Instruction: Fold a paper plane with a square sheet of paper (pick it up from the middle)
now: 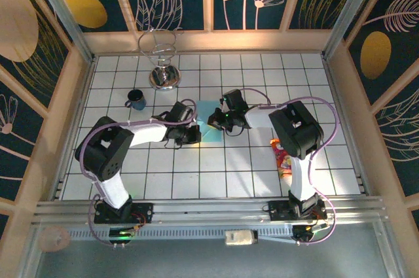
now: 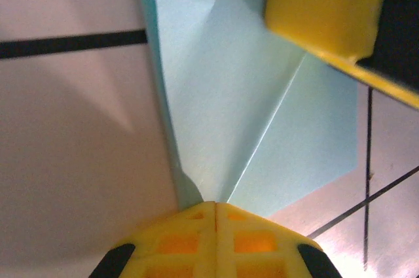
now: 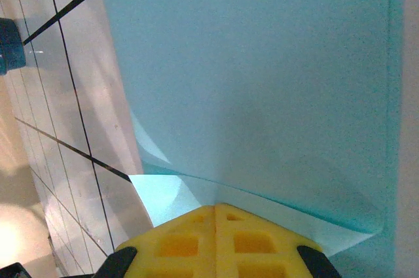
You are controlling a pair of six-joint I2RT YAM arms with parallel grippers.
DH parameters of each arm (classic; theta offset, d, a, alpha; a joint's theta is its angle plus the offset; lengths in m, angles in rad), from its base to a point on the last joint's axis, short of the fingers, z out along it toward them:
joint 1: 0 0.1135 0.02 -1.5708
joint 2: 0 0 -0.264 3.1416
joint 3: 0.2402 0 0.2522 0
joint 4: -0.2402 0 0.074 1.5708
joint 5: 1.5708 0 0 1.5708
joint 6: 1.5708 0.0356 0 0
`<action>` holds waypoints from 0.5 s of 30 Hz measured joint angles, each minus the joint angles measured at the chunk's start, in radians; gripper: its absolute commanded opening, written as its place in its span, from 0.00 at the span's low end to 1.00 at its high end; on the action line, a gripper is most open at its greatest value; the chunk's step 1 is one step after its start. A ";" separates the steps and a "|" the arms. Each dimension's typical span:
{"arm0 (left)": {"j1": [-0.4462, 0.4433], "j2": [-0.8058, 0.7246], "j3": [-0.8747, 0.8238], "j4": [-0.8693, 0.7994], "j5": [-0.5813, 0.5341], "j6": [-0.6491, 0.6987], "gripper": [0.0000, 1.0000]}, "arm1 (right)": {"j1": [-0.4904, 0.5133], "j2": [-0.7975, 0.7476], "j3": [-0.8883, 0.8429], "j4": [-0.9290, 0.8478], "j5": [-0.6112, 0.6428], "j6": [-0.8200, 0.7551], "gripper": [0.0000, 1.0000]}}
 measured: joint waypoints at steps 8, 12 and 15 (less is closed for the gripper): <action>-0.001 -0.075 0.003 -0.135 -0.042 0.012 0.00 | 0.000 0.000 0.000 0.000 0.000 -0.003 0.00; -0.001 -0.106 0.022 -0.093 -0.016 -0.027 0.01 | 0.000 0.000 0.000 0.000 0.000 -0.003 0.00; -0.001 -0.095 0.027 -0.026 0.022 -0.065 0.01 | 0.000 0.000 0.002 -0.002 -0.002 -0.003 0.00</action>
